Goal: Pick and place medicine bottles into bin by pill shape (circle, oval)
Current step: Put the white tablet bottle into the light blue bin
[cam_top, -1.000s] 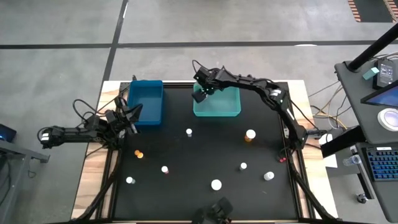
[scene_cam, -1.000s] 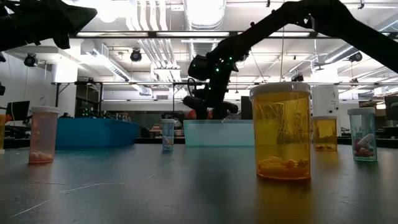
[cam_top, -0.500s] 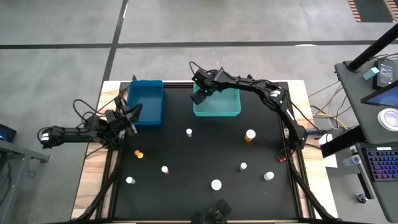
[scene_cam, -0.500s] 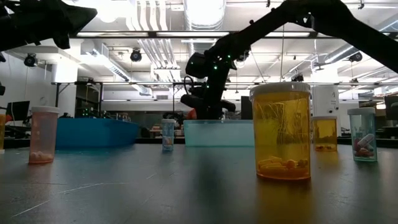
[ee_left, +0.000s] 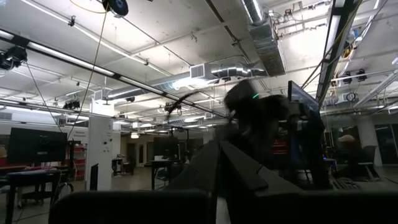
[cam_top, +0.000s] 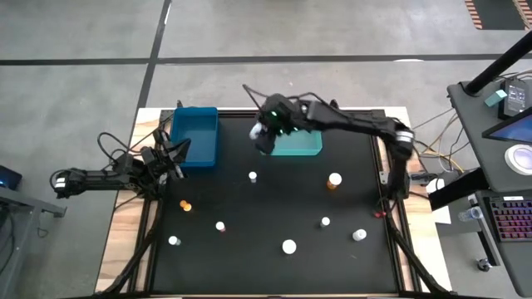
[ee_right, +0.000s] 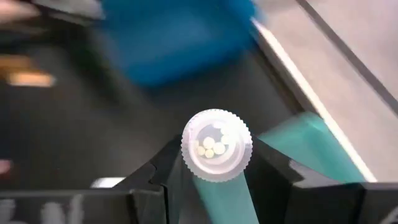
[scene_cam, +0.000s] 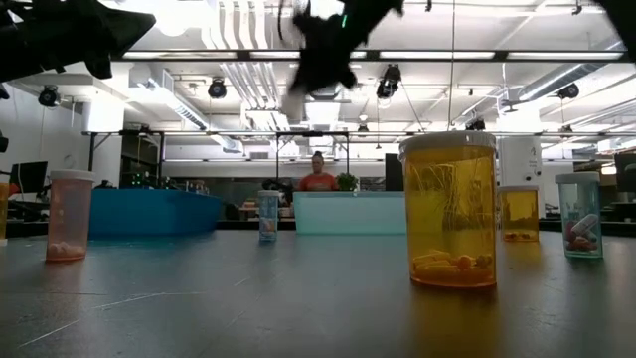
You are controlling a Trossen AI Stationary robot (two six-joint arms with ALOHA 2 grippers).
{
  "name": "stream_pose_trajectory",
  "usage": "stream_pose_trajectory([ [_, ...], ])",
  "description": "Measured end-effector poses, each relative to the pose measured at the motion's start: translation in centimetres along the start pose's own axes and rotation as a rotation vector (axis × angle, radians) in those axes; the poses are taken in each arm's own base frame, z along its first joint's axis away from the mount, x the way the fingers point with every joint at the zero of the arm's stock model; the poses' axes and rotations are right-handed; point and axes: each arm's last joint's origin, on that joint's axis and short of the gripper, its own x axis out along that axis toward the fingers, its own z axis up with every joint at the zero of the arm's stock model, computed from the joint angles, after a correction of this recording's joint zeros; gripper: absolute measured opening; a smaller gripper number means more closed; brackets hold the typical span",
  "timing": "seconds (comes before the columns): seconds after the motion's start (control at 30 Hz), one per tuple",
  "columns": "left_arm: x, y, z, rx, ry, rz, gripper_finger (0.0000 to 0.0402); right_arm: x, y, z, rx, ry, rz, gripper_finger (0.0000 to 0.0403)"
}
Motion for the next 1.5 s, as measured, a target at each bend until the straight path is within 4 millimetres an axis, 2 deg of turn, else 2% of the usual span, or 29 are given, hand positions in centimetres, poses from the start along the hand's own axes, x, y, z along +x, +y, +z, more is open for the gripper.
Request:
stream_pose_trajectory([
  [0.17,0.0,0.0,0.0,-0.001,0.000,0.000,0.0001,-4.6,5.4,-1.0,-0.184,-0.294,0.352,0.0130],
  [0.27,0.0,0.0,0.0,-0.001,-0.002,0.000,0.0001,-6.3,7.1,-2.4,-0.242,-0.455,0.509,0.0130],
  [0.37,0.0,0.0,0.0,-0.002,-0.003,0.001,0.0001,-7.6,8.0,-3.5,-0.240,-0.641,0.593,0.0130],
  [0.53,0.0,0.0,0.1,-0.003,-0.006,0.002,0.0001,-9.3,8.1,-4.5,-0.127,-1.004,0.715,0.0130],
  [0.67,0.0,0.0,0.1,-0.003,-0.007,0.002,0.0001,-10.3,7.6,-5.3,-0.009,-1.152,0.817,0.0130],
  [0.97,0.0,0.0,0.1,-0.004,-0.007,0.002,0.0001,-10.5,7.3,-5.6,0.110,-1.209,0.792,0.0130],
  [1.13,0.0,0.0,0.1,-0.004,-0.007,0.002,0.0001,-10.6,6.8,-5.3,0.339,-1.273,0.667,0.0130],
  [1.33,0.0,0.0,0.1,-0.004,-0.008,0.002,0.0001,-11.2,6.0,-5.0,0.531,-1.344,0.616,0.0130],
  [1.5,0.0,0.0,0.1,-0.004,-0.008,0.002,0.0001,-11.8,5.5,-4.1,0.550,-1.374,0.602,0.0130],
])
